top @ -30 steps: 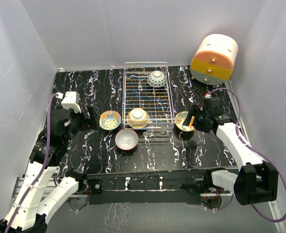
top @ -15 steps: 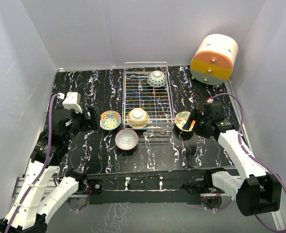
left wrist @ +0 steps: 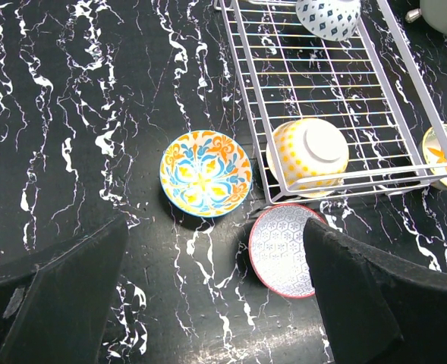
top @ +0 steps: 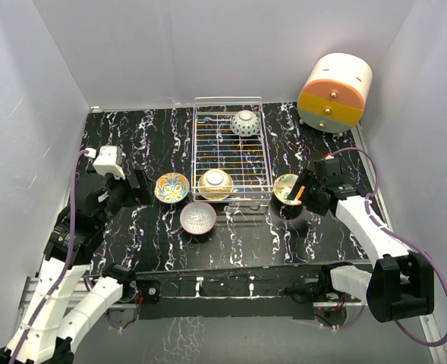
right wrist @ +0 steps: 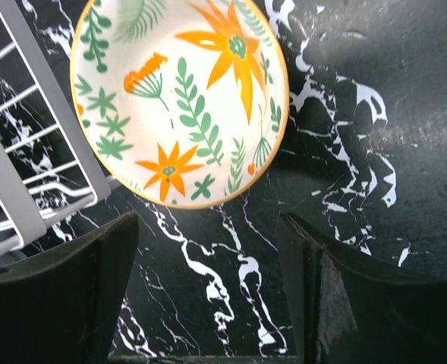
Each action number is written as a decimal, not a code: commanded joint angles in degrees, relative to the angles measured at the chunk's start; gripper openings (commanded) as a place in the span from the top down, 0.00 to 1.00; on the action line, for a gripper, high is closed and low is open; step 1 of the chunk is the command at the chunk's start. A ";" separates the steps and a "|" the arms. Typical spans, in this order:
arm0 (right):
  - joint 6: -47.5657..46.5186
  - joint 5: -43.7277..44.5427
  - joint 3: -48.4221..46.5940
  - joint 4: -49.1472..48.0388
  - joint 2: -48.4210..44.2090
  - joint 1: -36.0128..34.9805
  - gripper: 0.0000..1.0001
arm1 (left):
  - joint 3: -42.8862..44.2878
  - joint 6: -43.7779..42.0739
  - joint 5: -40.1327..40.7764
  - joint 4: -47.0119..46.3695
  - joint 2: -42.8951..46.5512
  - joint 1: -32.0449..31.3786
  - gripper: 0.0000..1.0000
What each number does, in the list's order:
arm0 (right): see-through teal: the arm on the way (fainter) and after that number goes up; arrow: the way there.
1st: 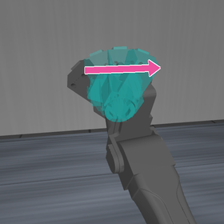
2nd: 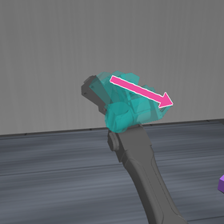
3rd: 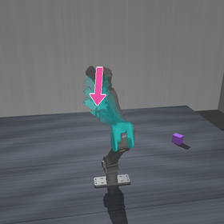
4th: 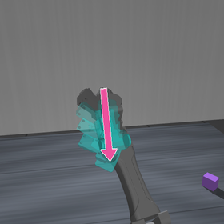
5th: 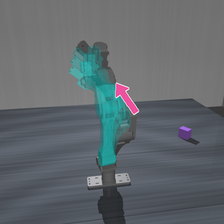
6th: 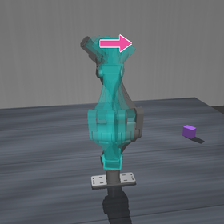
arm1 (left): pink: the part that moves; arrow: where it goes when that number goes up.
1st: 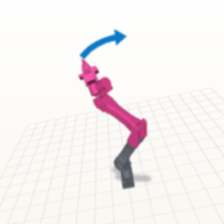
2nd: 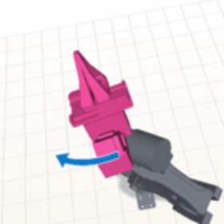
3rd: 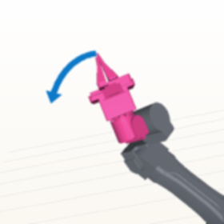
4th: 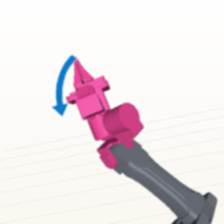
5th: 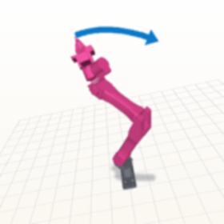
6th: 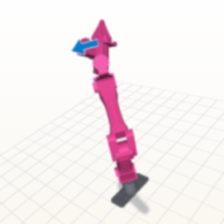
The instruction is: Load the bowls into the dish rack
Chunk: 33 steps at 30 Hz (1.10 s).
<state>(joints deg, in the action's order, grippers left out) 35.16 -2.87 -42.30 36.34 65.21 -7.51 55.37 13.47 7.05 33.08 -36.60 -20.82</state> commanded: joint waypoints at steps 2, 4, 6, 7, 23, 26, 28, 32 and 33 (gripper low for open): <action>1.73 4.80 1.08 -7.13 0.22 -0.13 0.26 | -0.60 -0.30 0.26 0.15 0.96 -0.20 0.03; 1.63 5.64 1.45 -8.25 1.42 -0.14 0.26 | -0.70 -0.29 0.16 0.35 0.83 -0.19 0.03; 1.35 6.60 1.73 -9.37 2.94 -0.05 0.26 | -0.55 -0.29 0.11 0.54 0.83 -0.19 0.03; 1.24 6.91 1.78 -9.93 3.76 -0.03 0.26 | -0.47 -0.29 0.15 0.67 0.89 -0.19 0.03; -0.53 9.60 1.58 -15.94 8.73 0.65 0.53 | 0.11 -0.65 1.29 2.27 0.92 -0.20 0.03; -1.34 10.08 1.52 -16.67 10.55 0.89 0.53 | -0.01 -0.64 1.28 2.48 0.92 -0.19 0.03; -1.73 10.40 1.53 -17.35 11.50 1.12 0.55 | 0.10 -0.72 1.39 2.53 0.92 -0.19 0.03; -2.38 11.36 0.84 -18.64 12.92 1.53 0.74 | 0.41 -0.83 1.56 2.79 0.76 -0.19 0.03; -2.70 11.78 0.44 -18.81 13.19 1.60 0.76 | 0.51 -0.96 1.62 2.82 0.74 -0.19 0.03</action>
<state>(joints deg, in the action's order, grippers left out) 33.98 6.20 -39.94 21.76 77.82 -6.44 55.13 13.06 8.14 35.00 -36.16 -20.82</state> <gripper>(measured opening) 0.274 0.970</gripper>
